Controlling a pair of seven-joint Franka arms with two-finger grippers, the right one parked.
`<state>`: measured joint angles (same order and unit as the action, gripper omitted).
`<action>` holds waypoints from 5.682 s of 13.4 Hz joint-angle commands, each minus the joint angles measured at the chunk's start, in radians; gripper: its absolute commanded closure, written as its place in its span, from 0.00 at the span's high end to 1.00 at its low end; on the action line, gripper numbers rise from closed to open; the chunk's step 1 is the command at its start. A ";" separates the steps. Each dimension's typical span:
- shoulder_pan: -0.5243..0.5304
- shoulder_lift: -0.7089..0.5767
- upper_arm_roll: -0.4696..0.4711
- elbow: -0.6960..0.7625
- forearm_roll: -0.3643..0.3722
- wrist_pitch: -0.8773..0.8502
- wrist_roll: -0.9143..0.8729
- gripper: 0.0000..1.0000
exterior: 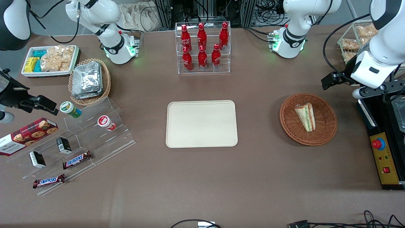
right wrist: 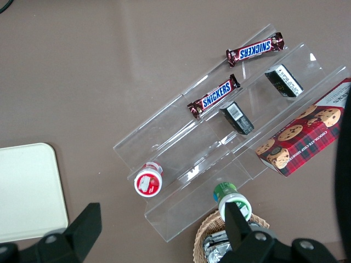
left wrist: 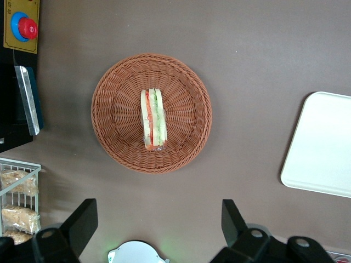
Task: Place sandwich from basket to tray
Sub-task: 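Move the left gripper over the wrapped sandwich in the wicker basket, then lower the left gripper around the sandwich and close on it, then lift the sandwich up out of the basket with the left gripper, then carry the held sandwich over the cream tray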
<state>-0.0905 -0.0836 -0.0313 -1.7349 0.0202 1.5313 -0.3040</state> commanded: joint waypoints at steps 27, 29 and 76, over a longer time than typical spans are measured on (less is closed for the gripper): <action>0.008 0.232 0.094 -0.712 0.049 1.000 -0.046 1.00; 0.008 0.246 0.094 -0.710 0.049 1.000 -0.046 0.95; -0.101 0.731 -0.584 0.049 0.340 0.532 -0.560 0.22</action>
<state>-0.1899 0.6271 -0.6107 -1.6872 0.3110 2.0423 -0.8273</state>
